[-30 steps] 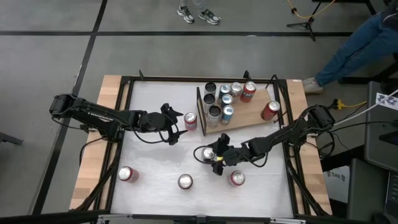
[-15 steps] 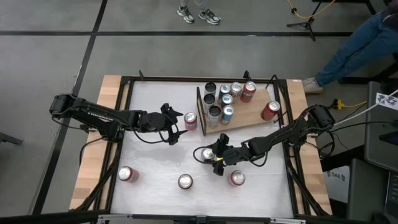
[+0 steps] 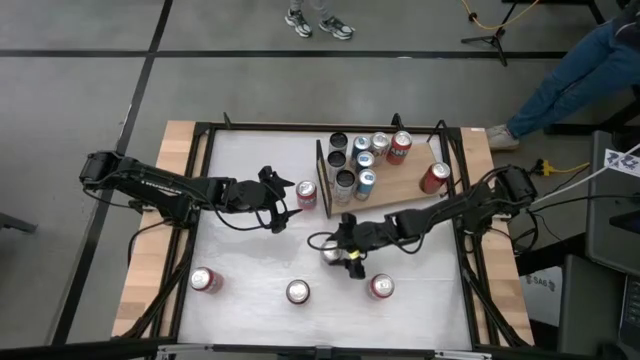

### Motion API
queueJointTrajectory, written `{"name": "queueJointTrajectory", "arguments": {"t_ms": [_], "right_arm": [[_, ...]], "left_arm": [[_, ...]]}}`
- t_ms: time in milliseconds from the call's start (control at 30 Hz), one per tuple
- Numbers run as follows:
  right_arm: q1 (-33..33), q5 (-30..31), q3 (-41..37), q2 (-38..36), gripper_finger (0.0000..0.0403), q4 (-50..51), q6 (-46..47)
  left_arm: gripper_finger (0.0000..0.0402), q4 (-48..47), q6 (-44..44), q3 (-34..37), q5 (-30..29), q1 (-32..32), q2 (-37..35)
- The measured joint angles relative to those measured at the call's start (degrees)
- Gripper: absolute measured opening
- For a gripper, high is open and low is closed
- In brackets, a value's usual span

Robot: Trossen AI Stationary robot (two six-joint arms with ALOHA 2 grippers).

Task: Place canned beverage on shelf
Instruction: Put the silver soda can on the shelf aligned with the other silver soda can

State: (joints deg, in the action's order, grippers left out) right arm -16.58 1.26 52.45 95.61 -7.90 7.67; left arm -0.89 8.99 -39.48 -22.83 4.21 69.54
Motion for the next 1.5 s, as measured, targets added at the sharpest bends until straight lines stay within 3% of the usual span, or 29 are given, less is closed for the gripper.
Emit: {"name": "queueJointTrajectory", "arguments": {"t_ms": [300, 400, 600, 1233, 1500], "right_arm": [[4.39, -16.6, 0.0, 0.03, 0.0298, 0.68, -9.74], [5.46, -19.35, -0.04, 0.11, 0.0299, 0.9, -14.45], [5.84, -19.73, -0.04, 0.13, 0.03, 0.85, -19.86], [5.73, -18.93, -0.04, 0.13, 0.0303, 0.74, -19.88], [5.75, -17.89, -0.17, 0.39, 0.0364, 1.49, -20.13]], "left_arm": [[0.038, 0.0, 0.02, 0.0, 0.0, -0.02, 0.0], [0.038, 0.01, 0.02, 0.0, 0.0, -0.02, 0.0], [0.038, 0.02, 0.02, 0.0, 0.0, -0.01, 0.0], [0.038, 0.02, 0.04, -0.02, 0.0, -0.02, 0.0], [0.038, 0.02, 0.02, -0.02, 0.0, -0.01, 0.0]]}}
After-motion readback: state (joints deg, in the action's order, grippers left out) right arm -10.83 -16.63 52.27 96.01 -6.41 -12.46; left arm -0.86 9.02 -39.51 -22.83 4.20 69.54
